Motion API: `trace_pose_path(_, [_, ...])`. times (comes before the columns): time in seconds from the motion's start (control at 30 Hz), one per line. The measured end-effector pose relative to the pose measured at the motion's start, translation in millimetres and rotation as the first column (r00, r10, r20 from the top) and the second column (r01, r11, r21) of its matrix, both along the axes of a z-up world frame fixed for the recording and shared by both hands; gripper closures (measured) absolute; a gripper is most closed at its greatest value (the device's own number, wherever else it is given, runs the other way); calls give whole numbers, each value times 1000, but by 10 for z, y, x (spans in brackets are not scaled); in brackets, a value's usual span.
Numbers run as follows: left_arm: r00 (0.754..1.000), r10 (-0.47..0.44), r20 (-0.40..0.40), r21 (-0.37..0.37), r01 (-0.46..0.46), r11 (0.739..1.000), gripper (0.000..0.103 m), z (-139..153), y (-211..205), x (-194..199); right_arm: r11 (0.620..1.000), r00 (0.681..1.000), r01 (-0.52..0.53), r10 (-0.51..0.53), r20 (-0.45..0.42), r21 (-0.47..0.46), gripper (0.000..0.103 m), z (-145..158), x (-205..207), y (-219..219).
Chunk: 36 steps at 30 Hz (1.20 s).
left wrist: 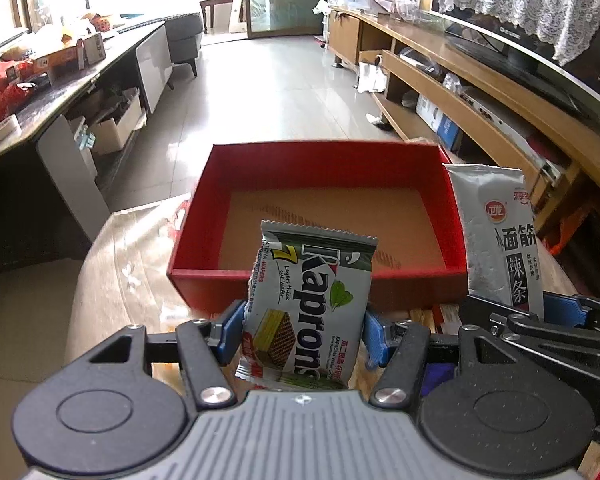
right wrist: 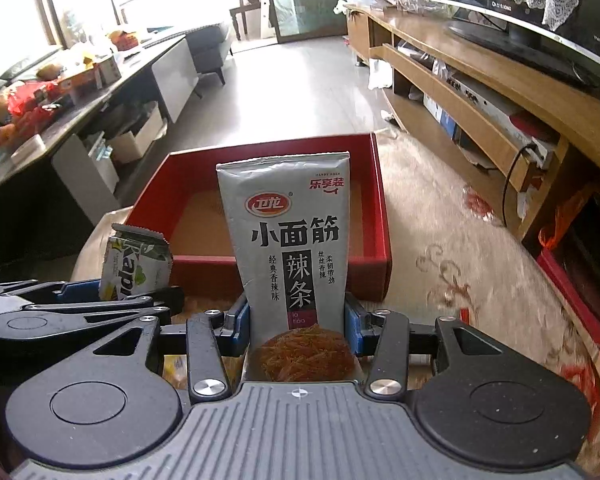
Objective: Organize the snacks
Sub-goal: 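Lift both held packs and carry them over the red box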
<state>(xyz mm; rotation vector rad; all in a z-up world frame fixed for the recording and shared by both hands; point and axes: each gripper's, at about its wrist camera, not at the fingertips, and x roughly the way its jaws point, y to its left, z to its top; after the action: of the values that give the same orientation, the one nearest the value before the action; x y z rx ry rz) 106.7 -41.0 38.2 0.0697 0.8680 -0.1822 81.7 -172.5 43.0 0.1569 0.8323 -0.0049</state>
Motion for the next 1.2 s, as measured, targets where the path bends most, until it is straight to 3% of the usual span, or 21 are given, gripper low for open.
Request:
trace_pose_path(0.53, [998,45,47,34,-46,998,45,37,-139,692,1000,999,2,-1,34,-14,51,43,656,-62])
trace_pose_path(1.2, [996,92,-4,88,-91,992,45,-384,-214,1265,1000,999,-11,11,-40,0,52,-307,1232,-83])
